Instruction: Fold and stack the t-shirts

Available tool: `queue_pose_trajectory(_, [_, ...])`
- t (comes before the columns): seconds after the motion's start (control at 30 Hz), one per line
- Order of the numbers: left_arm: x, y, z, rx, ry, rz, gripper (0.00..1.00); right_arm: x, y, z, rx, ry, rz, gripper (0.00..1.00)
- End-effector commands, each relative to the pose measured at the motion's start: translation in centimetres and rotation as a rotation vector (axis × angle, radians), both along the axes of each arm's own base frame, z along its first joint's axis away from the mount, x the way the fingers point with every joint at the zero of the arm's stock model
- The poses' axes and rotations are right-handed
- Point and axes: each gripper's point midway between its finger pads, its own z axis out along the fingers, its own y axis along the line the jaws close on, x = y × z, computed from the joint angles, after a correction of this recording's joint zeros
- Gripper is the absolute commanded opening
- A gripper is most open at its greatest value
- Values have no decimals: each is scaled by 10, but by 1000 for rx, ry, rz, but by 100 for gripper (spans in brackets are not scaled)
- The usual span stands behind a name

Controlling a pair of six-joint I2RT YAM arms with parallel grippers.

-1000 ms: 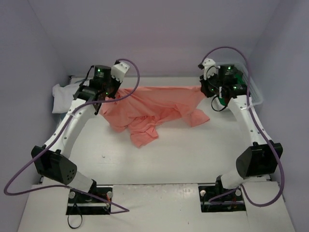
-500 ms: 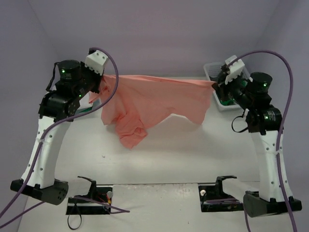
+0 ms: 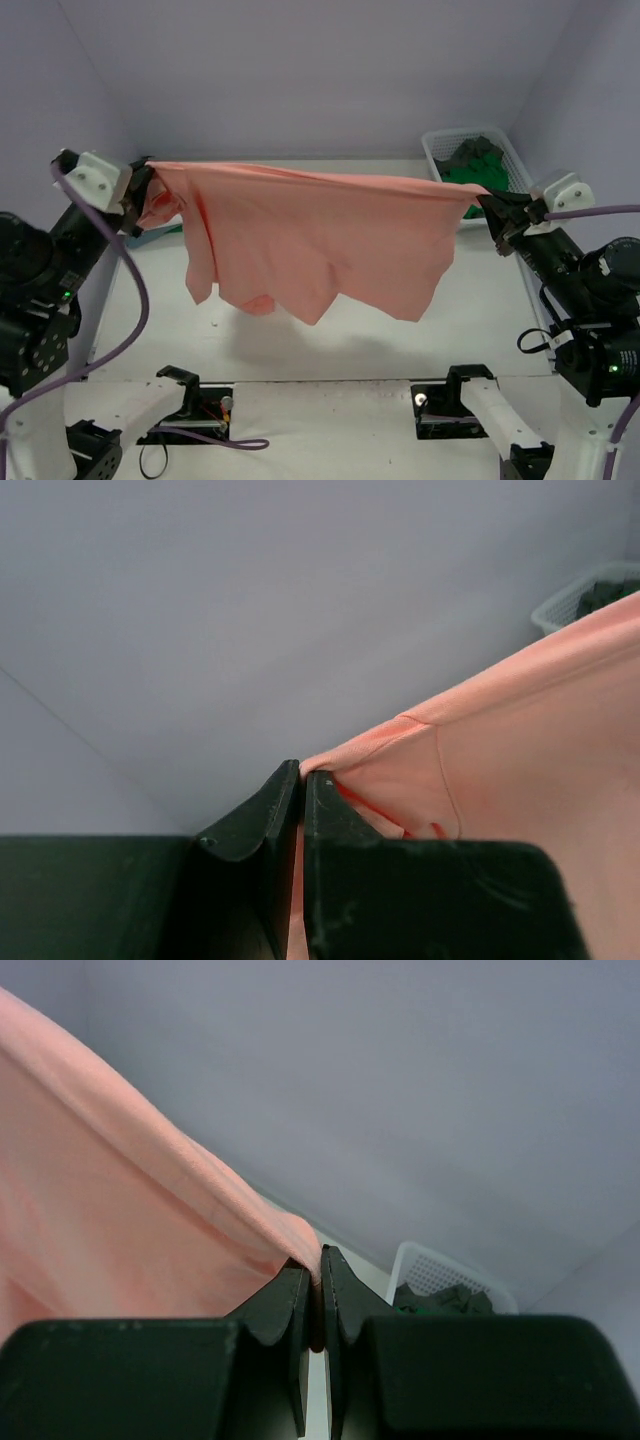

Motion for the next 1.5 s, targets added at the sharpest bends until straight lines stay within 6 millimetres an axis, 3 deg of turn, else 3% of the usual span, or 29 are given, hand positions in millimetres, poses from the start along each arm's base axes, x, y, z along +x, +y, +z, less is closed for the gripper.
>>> queue_pose_trajectory(0.0, [-29, 18, 42, -45, -151, 51, 0, 0, -13, 25, 37, -79, -75, 0])
queue_pose_trajectory(0.1, [-43, 15, 36, -26, -140, 13, 1, 4, -21, 24, 43, -75, -120, 0])
queue_pose_trajectory(0.2, [-35, 8, 16, 0, -76, -14, 1, 18, -26, 17, 36, -48, -151, 0])
queue_pose_trajectory(0.3, [-9, -5, -23, 53, 31, -49, 1, 43, -28, -8, 7, 24, -167, 0])
queue_pose_trajectory(0.33, [4, -9, -45, 77, 90, -56, 1, 56, -28, -24, -7, 69, -166, 0])
queue_pose_trajectory(0.4, [24, -14, -66, 111, 134, -60, 1, 70, -29, -41, -33, 114, -169, 0])
queue_pose_trajectory(0.6, [89, -34, -139, 182, 279, -84, 1, 124, -24, -125, -111, 332, -127, 0])
queue_pose_trajectory(0.67, [107, -39, -150, 192, 283, -86, 1, 141, -22, -159, -139, 408, -106, 0])
queue_pose_trajectory(0.7, [122, -44, -171, 204, 333, -92, 1, 146, -22, -167, -150, 423, -102, 0])
queue_pose_trajectory(0.8, [155, -56, -204, 225, 406, -117, 1, 173, -25, -212, -198, 514, -100, 0])
queue_pose_trajectory(0.93, [198, -71, -245, 243, 477, -136, 1, 197, -32, -248, -225, 587, -116, 0])
queue_pose_trajectory(0.97, [212, -74, -265, 254, 516, -132, 1, 205, -35, -252, -229, 585, -132, 0])
queue_pose_trajectory(1.0, [223, -77, -266, 255, 507, -131, 1, 212, -36, -265, -237, 611, -135, 0])
queue_pose_trajectory(1.03, [236, -80, -289, 267, 549, -131, 1, 216, -37, -271, -242, 622, -141, 0])
queue_pose_trajectory(1.1, [255, -80, -295, 273, 550, -104, 1, 227, -40, -288, -251, 656, -155, 0])
queue_pose_trajectory(1.17, [275, -80, -322, 282, 596, -74, 1, 237, -42, -294, -249, 649, -172, 0])
queue_pose_trajectory(1.23, [298, -75, -334, 276, 595, -2, 1, 244, -44, -310, -255, 673, -188, 0])
queue_pose_trajectory(1.47, [344, -58, -353, 273, 579, 180, 5, 275, -58, -361, -237, 747, -315, 0])
